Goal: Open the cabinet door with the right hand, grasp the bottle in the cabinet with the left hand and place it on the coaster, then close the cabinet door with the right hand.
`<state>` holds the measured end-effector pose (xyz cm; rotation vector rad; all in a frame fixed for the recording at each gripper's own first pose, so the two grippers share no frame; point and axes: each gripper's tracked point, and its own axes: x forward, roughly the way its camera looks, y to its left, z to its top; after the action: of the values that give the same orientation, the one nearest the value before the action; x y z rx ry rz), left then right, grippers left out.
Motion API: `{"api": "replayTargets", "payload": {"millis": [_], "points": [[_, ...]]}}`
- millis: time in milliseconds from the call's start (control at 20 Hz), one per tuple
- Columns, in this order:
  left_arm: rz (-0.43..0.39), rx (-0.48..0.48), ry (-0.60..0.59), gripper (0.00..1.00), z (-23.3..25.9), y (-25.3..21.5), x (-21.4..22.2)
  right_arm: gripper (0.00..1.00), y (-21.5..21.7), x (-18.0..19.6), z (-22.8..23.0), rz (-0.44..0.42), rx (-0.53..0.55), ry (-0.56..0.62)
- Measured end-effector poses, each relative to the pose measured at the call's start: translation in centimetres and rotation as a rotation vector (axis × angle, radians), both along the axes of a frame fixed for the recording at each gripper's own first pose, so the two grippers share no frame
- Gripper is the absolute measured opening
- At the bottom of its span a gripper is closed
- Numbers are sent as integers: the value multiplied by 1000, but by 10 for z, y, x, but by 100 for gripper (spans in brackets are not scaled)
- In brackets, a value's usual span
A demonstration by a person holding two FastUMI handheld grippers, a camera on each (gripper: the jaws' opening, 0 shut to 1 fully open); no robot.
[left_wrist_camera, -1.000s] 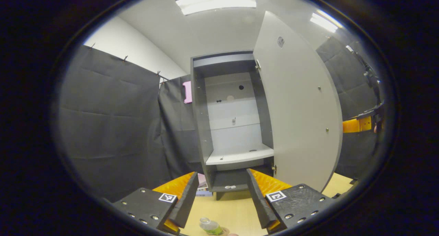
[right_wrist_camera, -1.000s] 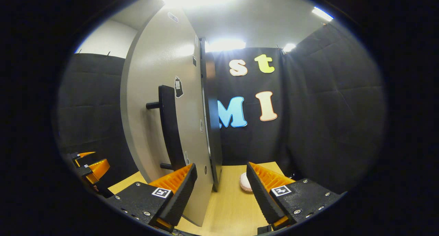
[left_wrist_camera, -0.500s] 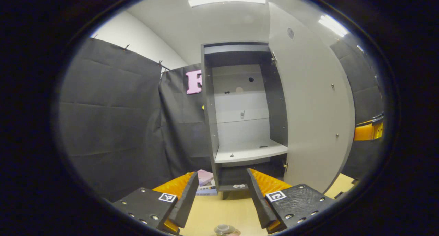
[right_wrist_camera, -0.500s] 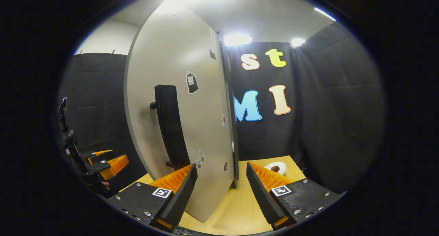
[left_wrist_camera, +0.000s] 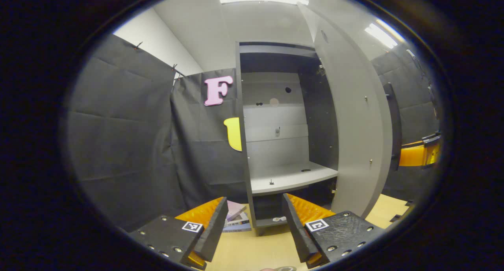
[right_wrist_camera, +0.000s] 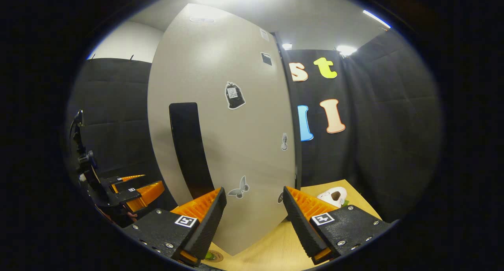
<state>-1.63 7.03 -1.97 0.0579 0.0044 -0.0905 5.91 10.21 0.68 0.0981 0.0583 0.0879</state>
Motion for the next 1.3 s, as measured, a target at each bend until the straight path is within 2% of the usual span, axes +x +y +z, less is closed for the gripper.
{"api": "replayTargets", "payload": {"millis": [150, 300, 350, 400, 550, 600, 700, 750, 800, 850, 900, 1050, 1300], "points": [[-42, 74, -39, 83, 13, 8, 7, 91, 22, 10, 8, -34, -1, -32], [-105, 76, -72, 75, 22, -5, 6, 91, 30, 25, 18, -64, -22, -48], [-113, 62, -69, 75, 22, -7, 5, 91, 30, 29, 14, -62, -32, -47], [-112, 48, -68, 83, 21, -8, 5, 91, 32, 31, 14, -57, -44, -46], [-82, 25, -67, 75, 21, -11, 3, 89, 41, 41, 15, -19, -71, -47], [-75, 18, -62, 78, 19, -13, 6, 92, 43, 45, 14, -4, -74, -43], [-62, 20, -48, 75, 20, -18, 10, 94, 37, 49, 16, -5, -76, -45], [-47, 21, -54, 83, 25, -17, 11, 92, 33, 51, 17, -9, -71, -41], [-37, 13, -63, 79, 30, -18, 13, 94, 30, 53, 18, -11, -64, -39], [-26, 8, -65, 83, 33, -19, 15, 94, 26, 55, 21, -14, -53, -46], [-16, 7, -62, 78, 33, -19, 17, 90, 21, 55, 25, -26, -47, -56], [10, 9, -71, 83, 37, -17, 18, 92, 5, 56, 29, -66, -50, -80], [17, 21, -64, 78, 34, -23, 19, 94, -2, 52, 25, -80, -50, -78]]}}
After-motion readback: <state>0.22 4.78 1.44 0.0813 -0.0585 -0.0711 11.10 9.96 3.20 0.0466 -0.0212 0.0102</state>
